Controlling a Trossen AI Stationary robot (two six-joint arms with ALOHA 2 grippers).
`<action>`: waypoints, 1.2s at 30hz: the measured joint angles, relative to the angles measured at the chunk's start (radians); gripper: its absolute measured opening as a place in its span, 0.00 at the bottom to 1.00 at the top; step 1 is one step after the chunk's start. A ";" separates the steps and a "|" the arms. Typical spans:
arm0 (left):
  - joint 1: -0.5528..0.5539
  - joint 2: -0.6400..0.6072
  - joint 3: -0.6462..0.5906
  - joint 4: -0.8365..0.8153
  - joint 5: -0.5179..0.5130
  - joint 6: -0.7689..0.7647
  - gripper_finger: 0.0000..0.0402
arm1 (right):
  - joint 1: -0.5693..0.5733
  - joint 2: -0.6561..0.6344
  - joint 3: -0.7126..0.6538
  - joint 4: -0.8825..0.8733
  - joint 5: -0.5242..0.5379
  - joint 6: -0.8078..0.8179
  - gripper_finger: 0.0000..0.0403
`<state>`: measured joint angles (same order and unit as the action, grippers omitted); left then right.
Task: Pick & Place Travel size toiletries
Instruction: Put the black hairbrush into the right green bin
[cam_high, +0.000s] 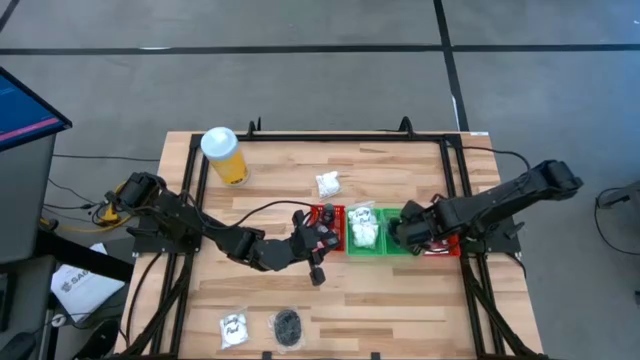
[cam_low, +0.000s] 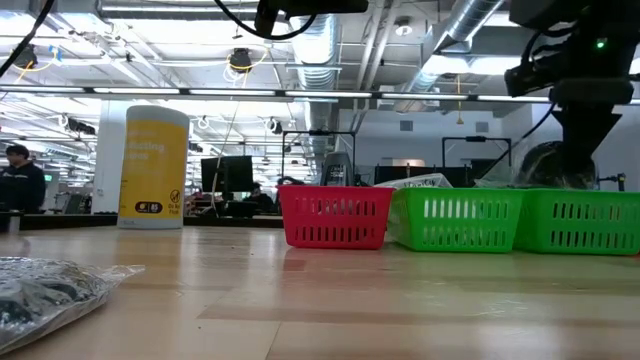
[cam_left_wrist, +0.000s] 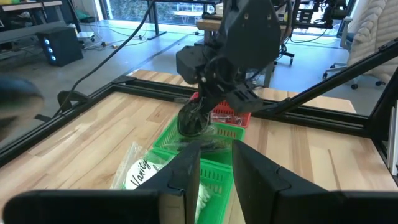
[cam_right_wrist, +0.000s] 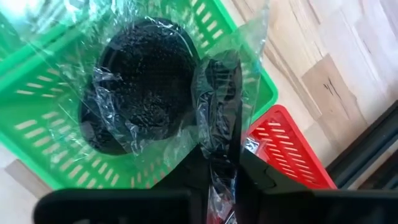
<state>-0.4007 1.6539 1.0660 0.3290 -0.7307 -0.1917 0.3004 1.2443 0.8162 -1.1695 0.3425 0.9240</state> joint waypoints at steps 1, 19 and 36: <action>0.000 0.000 0.000 0.000 0.000 0.000 0.21 | 0.000 0.008 0.000 0.005 0.000 -0.006 0.10; 0.000 0.000 0.000 -0.007 -0.002 0.000 0.21 | 0.000 0.038 -0.001 0.099 -0.004 -0.106 0.15; 0.000 0.000 0.000 -0.007 -0.001 0.000 0.21 | 0.007 0.037 0.003 0.220 -0.062 -0.228 0.47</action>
<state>-0.4007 1.6539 1.0660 0.3219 -0.7315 -0.1917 0.3073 1.2812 0.8195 -0.9499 0.2808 0.6960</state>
